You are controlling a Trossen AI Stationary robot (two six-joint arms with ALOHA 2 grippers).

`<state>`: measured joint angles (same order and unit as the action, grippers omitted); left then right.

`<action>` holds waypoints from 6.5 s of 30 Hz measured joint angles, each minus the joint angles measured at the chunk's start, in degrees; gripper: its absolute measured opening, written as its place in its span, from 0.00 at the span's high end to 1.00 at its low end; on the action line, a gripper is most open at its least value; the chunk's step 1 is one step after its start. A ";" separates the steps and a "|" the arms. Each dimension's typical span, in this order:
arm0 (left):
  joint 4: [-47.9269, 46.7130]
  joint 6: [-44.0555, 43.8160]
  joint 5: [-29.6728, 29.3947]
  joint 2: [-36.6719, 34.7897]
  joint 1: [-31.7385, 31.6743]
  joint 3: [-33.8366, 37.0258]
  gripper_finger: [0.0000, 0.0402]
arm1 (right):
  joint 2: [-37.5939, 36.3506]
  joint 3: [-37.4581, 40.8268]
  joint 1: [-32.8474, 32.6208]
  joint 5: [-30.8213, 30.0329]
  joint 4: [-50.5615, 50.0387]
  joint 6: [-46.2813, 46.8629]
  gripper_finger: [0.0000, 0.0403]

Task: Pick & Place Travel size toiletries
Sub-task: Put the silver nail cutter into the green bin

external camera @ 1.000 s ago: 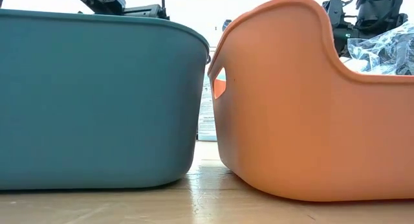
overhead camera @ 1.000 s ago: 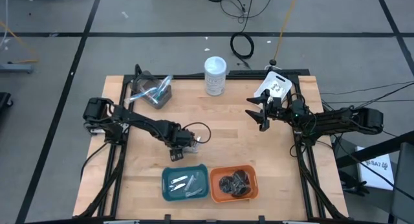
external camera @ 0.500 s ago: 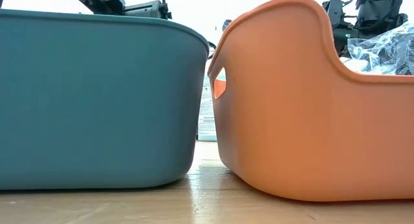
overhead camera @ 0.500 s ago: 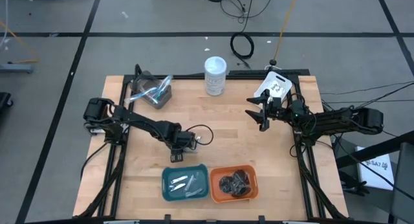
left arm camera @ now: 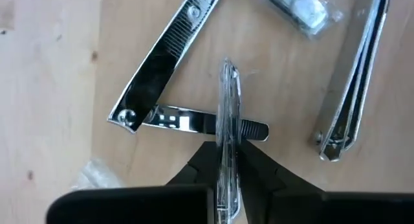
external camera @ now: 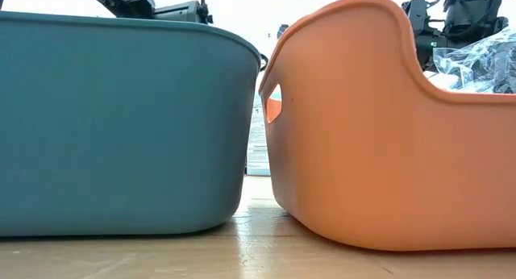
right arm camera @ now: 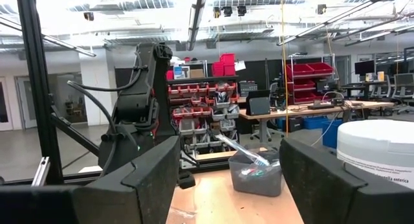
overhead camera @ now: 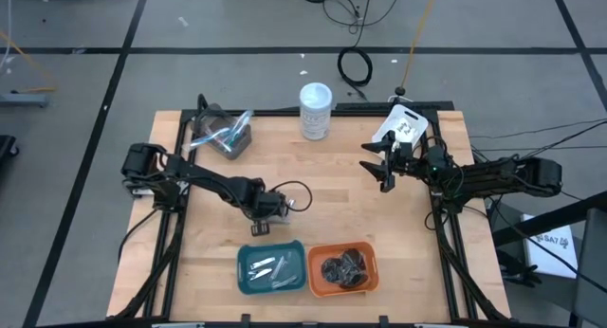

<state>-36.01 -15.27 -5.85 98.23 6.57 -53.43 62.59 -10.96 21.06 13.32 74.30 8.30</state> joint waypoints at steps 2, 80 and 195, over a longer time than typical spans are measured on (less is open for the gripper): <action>-0.35 -0.28 -0.22 -1.65 0.00 0.11 0.95 | 0.00 0.00 0.00 -0.02 0.00 0.32 0.38; 3.33 -25.75 18.59 6.23 20.16 -22.78 0.80 | -0.02 -0.02 0.00 -1.01 0.39 1.68 0.38; 6.01 12.22 -4.99 -15.13 -5.44 -0.91 0.91 | 0.00 -0.02 2.14 -1.25 -5.59 0.90 0.38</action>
<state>-30.00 -3.05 -10.84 83.10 1.13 -54.34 62.59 -10.98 23.20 12.08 68.71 9.19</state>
